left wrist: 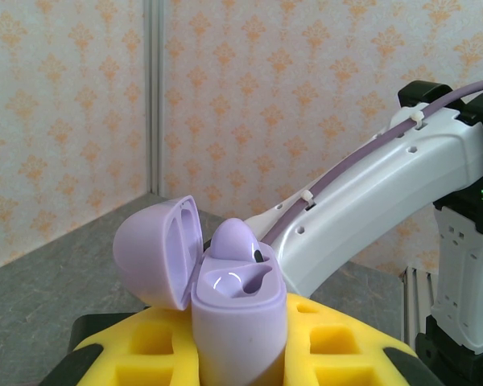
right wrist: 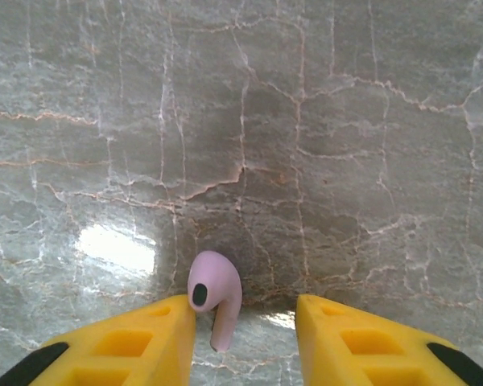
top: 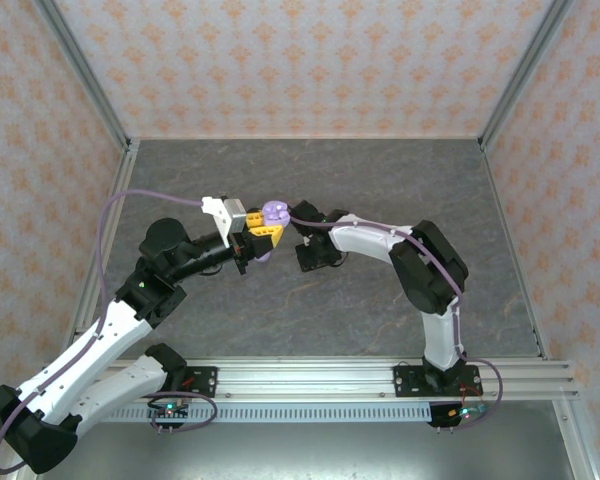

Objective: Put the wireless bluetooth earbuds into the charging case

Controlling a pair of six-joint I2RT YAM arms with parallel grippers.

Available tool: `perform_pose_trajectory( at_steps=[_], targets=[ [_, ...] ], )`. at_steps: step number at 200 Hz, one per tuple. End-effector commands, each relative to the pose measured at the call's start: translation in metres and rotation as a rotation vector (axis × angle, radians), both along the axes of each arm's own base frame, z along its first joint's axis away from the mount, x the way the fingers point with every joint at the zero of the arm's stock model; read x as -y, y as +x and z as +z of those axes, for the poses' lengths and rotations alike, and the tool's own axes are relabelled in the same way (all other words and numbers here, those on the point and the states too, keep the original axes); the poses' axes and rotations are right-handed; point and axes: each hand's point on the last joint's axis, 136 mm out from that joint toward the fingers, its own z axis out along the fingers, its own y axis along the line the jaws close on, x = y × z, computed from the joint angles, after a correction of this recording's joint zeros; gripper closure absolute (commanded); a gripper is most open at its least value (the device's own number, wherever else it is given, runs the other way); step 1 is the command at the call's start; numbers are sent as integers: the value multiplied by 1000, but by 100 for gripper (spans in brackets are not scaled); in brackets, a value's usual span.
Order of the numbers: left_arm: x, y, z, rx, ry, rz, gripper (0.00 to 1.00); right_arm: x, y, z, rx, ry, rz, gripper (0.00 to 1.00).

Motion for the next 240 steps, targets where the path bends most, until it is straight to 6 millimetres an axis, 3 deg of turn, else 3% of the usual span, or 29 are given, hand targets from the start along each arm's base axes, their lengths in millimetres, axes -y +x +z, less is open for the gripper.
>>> perform_pose_trajectory(
  at_steps=[1, 96, 240],
  targets=[
    [-2, 0, 6, 31, 3, 15, 98, -4, 2, 27, 27, 36, 13, 61],
    [-3, -1, 6, 33, 5, 19, 98, -7, 11, 20, -20, -59, 56, 63],
    [-3, -1, 4, 29, 12, 22, 98, -8, 13, 1, -73, -109, 74, 77]
  ],
)
